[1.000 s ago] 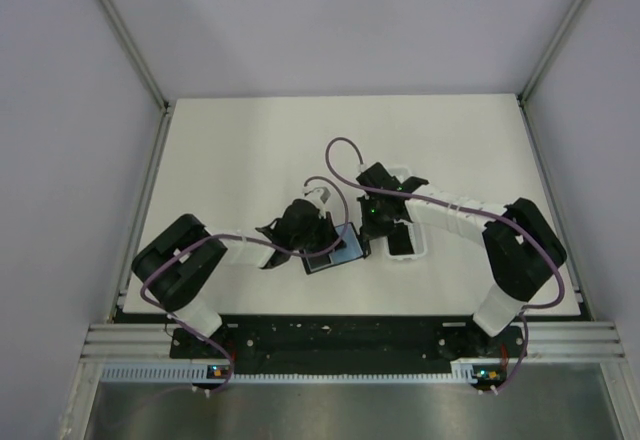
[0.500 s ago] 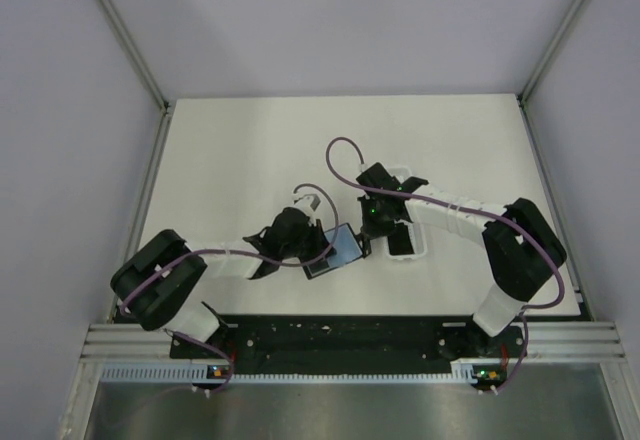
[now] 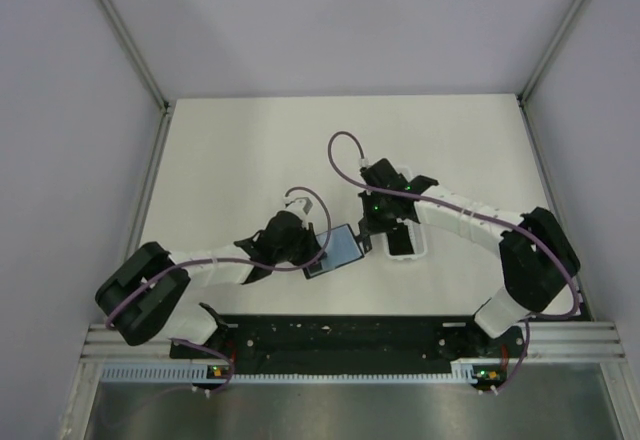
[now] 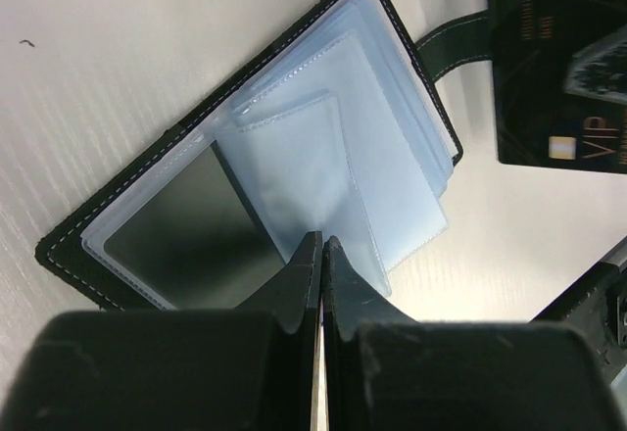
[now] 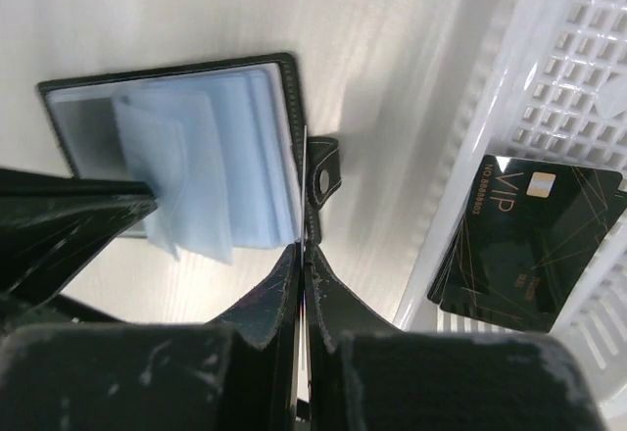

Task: Put the credit cards into the card holder
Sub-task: Insert the credit card into the card holder.

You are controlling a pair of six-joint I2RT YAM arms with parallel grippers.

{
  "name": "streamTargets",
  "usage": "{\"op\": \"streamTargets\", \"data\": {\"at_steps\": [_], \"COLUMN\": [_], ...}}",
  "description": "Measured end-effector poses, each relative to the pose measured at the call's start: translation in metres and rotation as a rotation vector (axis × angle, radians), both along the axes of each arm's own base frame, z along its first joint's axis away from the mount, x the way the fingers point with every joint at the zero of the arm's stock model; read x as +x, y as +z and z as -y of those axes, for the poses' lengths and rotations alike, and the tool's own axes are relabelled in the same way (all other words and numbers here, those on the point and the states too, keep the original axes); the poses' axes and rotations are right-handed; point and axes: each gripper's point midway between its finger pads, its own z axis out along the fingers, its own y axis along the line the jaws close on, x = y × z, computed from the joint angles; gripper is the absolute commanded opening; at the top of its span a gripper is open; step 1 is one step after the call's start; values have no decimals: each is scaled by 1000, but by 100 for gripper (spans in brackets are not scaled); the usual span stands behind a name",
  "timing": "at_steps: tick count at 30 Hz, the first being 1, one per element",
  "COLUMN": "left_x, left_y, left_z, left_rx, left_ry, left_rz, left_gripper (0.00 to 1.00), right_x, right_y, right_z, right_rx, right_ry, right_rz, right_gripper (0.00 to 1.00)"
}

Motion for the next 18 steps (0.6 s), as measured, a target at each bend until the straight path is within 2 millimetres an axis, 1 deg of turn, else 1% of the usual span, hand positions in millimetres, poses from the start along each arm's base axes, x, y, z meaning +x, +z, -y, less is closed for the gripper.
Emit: {"op": "streamTargets", "data": {"at_steps": [5, 8, 13, 18], "left_x": [-1, -1, -3, -5], "left_y": [-1, -1, -2, -3], "left_z": [-3, -3, -7, -12], "left_rx": [11, 13, 19, 26], "left_ry": [7, 8, 14, 24], "left_rz": [-3, -4, -3, 2], "left_gripper": [0, 0, 0, 0], "right_x": [-5, -10, -11, -5], "right_y": [38, 52, 55, 45], "right_z": [-13, -26, -48, -59], "right_rx": [119, 201, 304, 345], "right_ry": [72, 117, 141, 91], "right_rz": [56, 58, 24, -5], "right_gripper": [0, 0, 0, 0]}}
